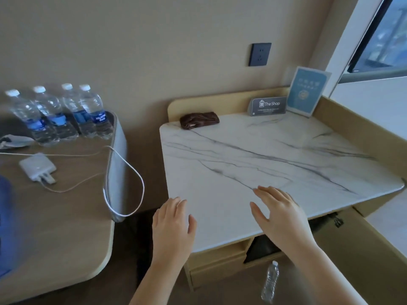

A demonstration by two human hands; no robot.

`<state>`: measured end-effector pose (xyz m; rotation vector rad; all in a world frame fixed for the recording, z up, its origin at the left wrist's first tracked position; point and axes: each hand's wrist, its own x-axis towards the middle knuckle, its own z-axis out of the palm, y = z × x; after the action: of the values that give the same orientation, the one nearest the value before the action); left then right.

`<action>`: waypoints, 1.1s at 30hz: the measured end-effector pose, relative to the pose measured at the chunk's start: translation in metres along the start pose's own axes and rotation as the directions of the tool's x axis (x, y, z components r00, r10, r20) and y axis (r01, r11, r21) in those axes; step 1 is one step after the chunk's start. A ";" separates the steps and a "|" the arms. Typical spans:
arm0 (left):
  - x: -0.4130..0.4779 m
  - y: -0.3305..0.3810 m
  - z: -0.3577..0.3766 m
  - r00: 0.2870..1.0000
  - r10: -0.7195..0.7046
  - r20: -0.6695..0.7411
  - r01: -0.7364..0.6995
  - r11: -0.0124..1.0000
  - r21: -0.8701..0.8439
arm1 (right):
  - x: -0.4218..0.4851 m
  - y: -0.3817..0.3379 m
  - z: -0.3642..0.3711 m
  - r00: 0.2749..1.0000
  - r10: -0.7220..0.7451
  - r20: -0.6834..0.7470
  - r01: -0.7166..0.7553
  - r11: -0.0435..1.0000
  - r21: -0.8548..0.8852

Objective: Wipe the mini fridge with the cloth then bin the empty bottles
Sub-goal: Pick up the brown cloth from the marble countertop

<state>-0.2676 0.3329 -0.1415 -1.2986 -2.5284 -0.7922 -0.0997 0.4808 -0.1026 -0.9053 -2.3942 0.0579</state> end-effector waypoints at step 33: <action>0.183 -0.078 0.164 0.965 -0.230 0.128 0.221 0.972 0.081 | 0.325 0.065 0.258 0.902 -0.341 0.265 0.293 0.934 0.203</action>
<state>-0.4275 0.5122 -0.2350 -1.0924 -2.8231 -0.6747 -0.3947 0.7721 -0.1705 -0.4459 -2.7409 0.2718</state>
